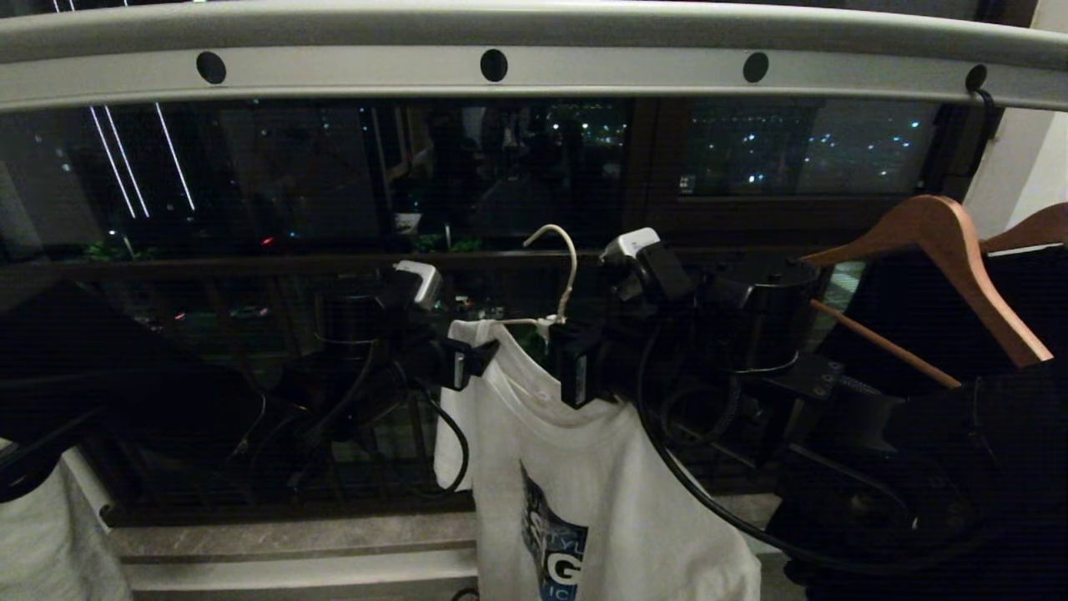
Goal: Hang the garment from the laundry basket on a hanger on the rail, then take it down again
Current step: Take the clothes off the clothes rack
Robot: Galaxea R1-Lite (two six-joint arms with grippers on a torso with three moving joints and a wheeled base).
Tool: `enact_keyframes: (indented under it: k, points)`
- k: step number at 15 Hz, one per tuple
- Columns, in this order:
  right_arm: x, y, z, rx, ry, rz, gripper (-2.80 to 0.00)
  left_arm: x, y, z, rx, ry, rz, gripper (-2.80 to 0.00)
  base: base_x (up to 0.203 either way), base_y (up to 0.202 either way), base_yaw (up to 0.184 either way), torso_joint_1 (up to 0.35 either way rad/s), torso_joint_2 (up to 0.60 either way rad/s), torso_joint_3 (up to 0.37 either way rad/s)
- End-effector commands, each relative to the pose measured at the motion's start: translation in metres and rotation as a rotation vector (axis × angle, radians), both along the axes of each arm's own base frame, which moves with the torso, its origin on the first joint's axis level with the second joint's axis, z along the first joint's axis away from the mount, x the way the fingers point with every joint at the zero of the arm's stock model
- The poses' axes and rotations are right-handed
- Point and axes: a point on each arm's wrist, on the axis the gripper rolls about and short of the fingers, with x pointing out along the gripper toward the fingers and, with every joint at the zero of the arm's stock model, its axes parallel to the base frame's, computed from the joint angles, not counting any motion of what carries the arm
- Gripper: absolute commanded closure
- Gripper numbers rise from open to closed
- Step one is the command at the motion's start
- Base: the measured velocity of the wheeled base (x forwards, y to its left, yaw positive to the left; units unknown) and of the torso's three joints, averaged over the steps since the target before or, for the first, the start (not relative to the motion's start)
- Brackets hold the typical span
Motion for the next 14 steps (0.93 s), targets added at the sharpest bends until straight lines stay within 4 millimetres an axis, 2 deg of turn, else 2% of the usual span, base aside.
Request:
enact_keyframes:
  k: [1,3,4,12,14]
  points:
    - [0.001,0.0008,-0.0011,0.001,-0.001,-0.001,0.0,0.0003,0.0005,0.0008,-0.003,-0.005,0.002,-2.8,0.0,0.0,0.0,0.0,0.0,0.0]
    - [0.001,0.0008,-0.0013,0.0,0.0,-0.001,0.0,-0.0002,0.0007,0.0022,-0.005,-0.008,0.001,-2.8,0.0,0.0,0.0,0.0,0.0,0.0]
    - [0.001,0.0008,-0.0011,0.001,-0.001,-0.001,0.0,-0.0004,0.0009,0.0019,-0.004,-0.008,0.002,0.0,0.0,0.0,0.0,0.0,0.0,0.0]
    - [0.0032,0.0004,-0.0039,-0.006,0.004,-0.007,0.0,-0.0012,0.0028,0.0062,-0.008,-0.019,0.005,0.0,0.0,0.0,0.0,0.0,0.0,0.0]
    - [0.0057,0.0012,-0.0084,-0.014,0.013,-0.01,0.0,0.0027,0.0094,0.0102,-0.02,-0.028,0.024,0.0,0.0,0.0,0.0,0.0,0.0,0.0]
